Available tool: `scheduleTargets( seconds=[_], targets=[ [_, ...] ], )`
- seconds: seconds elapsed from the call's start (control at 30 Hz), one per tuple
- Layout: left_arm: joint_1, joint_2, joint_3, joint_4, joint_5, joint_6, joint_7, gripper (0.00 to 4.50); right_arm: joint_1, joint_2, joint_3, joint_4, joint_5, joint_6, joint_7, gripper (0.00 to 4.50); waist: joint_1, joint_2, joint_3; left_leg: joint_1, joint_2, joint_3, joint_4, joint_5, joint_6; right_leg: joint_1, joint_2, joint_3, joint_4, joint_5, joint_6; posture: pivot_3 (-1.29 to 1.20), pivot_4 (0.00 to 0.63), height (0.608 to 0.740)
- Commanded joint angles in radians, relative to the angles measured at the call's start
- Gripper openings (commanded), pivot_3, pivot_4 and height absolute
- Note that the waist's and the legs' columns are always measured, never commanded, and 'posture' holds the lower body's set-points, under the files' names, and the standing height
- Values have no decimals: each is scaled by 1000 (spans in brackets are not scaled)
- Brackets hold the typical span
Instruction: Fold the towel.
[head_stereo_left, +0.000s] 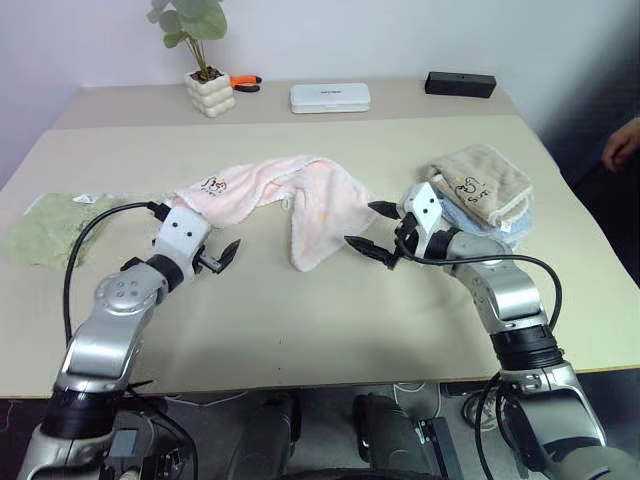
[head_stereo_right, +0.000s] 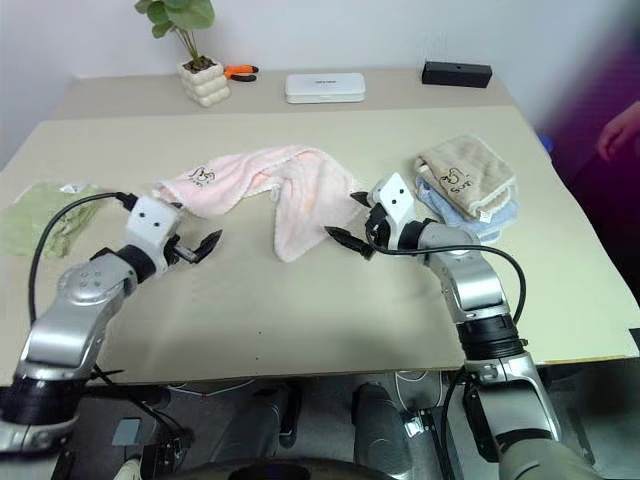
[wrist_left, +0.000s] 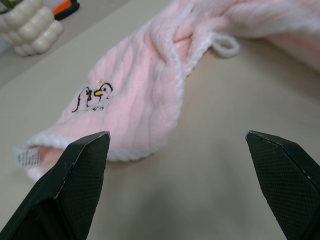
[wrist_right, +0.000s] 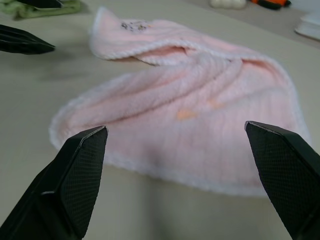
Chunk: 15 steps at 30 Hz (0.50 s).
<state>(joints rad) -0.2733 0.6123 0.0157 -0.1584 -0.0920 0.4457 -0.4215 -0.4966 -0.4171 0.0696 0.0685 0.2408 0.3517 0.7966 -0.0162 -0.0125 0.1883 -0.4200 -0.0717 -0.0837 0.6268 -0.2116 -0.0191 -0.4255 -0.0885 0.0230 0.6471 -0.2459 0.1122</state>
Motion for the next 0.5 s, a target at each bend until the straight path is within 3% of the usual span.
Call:
scheduleTargets(
  seconds=[0.03, 0.27, 0.37, 0.5],
  targets=[
    [-92, -5, -46, 158, 73, -99, -6, 4450, -8, 15, -9, -68, 9, -1, -29, 4500, 1, 0, 0, 0, 0, 0, 0, 0, 0, 0, 0, 0, 0, 0, 0, 0, 150, 729],
    [-217, -38, -106, 395, 114, -179, -64, 4450, 1, 16, -15, -93, 12, 6, -58, 4500, 3, 0, 0, 0, 0, 0, 0, 0, 0, 0, 0, 0, 0, 0, 0, 0, 150, 729],
    [-250, -47, -93, 488, 117, -218, -63, 3610, 2, 15, -16, -103, 14, 10, -67, 4500, 3, 0, 0, 0, 0, 0, 1, 0, 0, 0, 0, 0, 1, 0, 0, 0, 150, 729],
    [-268, -49, -75, 539, 109, -275, -67, 1663, 5, 11, -12, -114, 17, 16, -67, 4500, -2, 0, 0, 0, 0, 0, 1, 0, 0, 0, 0, 0, 1, 0, 1, 0, 150, 729]
  ],
)
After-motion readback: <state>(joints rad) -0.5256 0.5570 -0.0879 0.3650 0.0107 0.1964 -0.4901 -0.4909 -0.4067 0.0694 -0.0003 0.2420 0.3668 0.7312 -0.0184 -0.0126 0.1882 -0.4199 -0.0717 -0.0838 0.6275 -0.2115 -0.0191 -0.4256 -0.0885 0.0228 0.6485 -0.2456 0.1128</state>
